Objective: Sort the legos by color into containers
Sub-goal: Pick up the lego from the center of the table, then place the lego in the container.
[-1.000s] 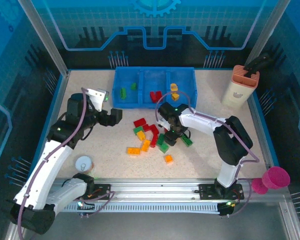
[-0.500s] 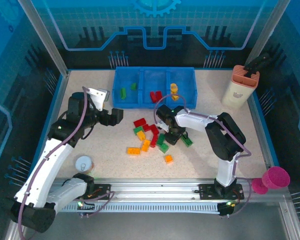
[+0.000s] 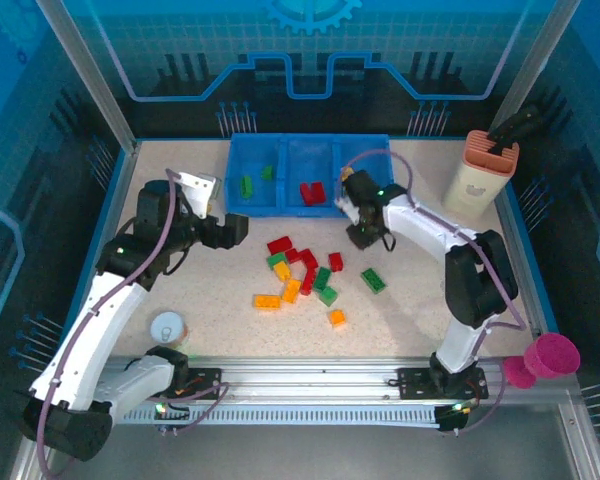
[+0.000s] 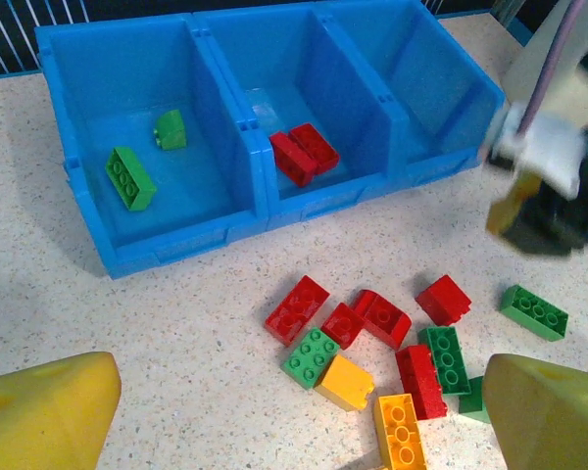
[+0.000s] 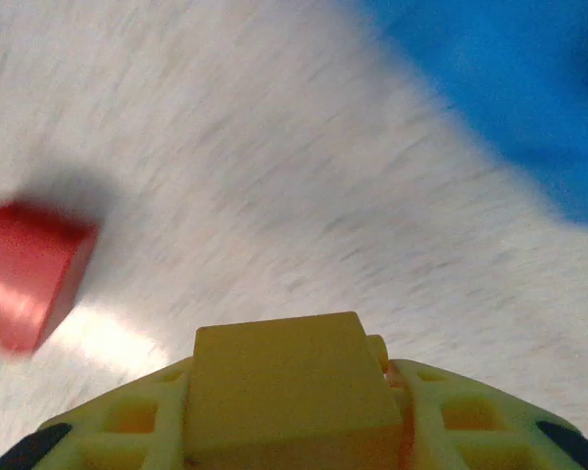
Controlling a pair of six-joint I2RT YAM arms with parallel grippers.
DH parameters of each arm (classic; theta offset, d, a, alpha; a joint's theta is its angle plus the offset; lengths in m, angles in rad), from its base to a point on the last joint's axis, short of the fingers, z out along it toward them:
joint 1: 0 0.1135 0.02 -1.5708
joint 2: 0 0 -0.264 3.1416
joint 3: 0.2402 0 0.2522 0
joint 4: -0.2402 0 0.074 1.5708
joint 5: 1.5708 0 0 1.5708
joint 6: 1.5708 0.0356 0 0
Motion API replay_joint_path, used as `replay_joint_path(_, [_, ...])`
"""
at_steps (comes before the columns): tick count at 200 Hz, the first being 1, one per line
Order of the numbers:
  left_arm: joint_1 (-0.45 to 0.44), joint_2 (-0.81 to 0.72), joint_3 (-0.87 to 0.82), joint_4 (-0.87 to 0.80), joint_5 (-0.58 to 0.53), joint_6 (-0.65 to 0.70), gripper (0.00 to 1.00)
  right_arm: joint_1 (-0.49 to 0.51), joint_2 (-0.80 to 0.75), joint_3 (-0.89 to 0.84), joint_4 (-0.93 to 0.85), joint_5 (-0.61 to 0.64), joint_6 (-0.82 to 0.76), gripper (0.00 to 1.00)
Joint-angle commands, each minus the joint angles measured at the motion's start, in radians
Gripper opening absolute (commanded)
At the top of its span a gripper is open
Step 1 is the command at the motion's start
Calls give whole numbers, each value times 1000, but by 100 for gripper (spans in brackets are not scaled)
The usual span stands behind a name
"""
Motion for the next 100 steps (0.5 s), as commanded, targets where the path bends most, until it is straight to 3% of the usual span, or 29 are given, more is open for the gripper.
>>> replay_joint_path(1, [3, 6, 31, -4, 31, 5, 96, -48, 36, 115, 79, 79, 57, 31])
replay_joint_path(100, [3, -4, 35, 8, 8, -42, 96, -171, 543, 739, -12, 52, 93, 35])
